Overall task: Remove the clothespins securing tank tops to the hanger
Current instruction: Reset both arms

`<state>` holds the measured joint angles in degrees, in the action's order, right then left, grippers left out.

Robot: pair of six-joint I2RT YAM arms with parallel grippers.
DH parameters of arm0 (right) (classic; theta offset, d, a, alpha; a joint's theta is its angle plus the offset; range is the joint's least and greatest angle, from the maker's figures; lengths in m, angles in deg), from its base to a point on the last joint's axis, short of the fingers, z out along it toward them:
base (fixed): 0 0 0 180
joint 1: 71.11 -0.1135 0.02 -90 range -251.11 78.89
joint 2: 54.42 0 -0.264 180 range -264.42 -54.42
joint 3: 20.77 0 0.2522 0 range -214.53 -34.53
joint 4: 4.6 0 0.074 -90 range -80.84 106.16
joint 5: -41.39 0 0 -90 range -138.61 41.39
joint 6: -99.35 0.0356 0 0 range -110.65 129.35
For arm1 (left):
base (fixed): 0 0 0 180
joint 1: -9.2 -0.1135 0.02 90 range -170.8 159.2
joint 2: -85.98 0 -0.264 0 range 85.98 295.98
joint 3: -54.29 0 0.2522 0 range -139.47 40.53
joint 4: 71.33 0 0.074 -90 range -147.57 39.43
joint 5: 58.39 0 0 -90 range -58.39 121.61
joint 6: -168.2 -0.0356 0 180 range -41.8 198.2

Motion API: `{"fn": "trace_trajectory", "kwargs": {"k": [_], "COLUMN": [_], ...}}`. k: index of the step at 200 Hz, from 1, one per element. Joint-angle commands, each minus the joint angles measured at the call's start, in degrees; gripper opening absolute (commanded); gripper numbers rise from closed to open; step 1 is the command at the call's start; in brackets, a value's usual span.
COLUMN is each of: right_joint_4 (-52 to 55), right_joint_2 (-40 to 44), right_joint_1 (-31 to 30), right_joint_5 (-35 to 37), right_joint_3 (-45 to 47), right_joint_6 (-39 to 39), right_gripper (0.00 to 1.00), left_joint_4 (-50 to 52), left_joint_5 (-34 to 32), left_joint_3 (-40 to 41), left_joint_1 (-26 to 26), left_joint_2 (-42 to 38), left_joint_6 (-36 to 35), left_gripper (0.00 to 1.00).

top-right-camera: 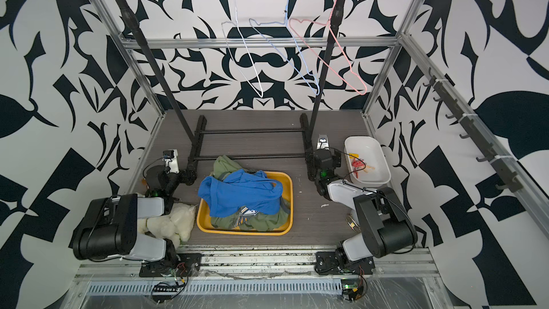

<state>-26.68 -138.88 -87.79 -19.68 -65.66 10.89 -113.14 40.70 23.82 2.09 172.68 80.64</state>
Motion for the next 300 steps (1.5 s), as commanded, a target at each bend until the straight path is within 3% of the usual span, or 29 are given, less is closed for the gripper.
{"fn": "trace_trajectory", "kwargs": {"k": [1, 18, 47, 69, 104, 133, 177, 300], "right_joint_4": [-8.9, -7.7, -6.9, -11.3, -21.9, -30.1, -19.7, -20.1], "right_joint_2": [3.0, 7.7, 13.6, 11.0, 1.2, -6.6, -4.8, -5.0], "right_joint_1": [0.1, 0.1, 3.6, 6.3, 6.4, 6.4, 7.1, 7.2], "right_joint_5": [5.7, 7.3, 3.7, -0.1, -2.4, -2.9, -4.6, -3.6], "right_joint_3": [3.1, 6.0, 12.7, 15.1, 15.8, 15.9, 12.0, 12.1], "right_joint_6": [-3.3, -5.6, -2.8, -0.6, -0.9, -2.5, -1.1, -1.1], "right_gripper": [0.99, 0.99, 0.99, 0.99, 0.99, 0.99, 0.99, 0.99], "left_joint_4": [-11.5, -2.9, -4.2, -1.0, -1.2, 5.1, 4.6, 4.7], "left_joint_5": [1.0, 0.8, -0.4, -1.1, -1.7, -1.1, -1.3, -1.4], "left_joint_3": [1.8, 0.1, -0.5, -1.7, -1.8, -5.0, -4.8, -4.9], "left_joint_1": [-0.2, -0.3, -0.4, -0.4, -0.4, -0.4, -0.4, -0.4], "left_joint_2": [3.4, 0.5, 2.0, 1.5, 1.5, 1.7, 1.6, 1.7], "left_joint_6": [1.1, 0.5, 1.4, 1.6, 2.0, 2.2, 2.5, 2.5], "left_gripper": [0.99, 0.99, 1.00, 0.99, 0.99, 0.99, 0.99, 1.00]}}
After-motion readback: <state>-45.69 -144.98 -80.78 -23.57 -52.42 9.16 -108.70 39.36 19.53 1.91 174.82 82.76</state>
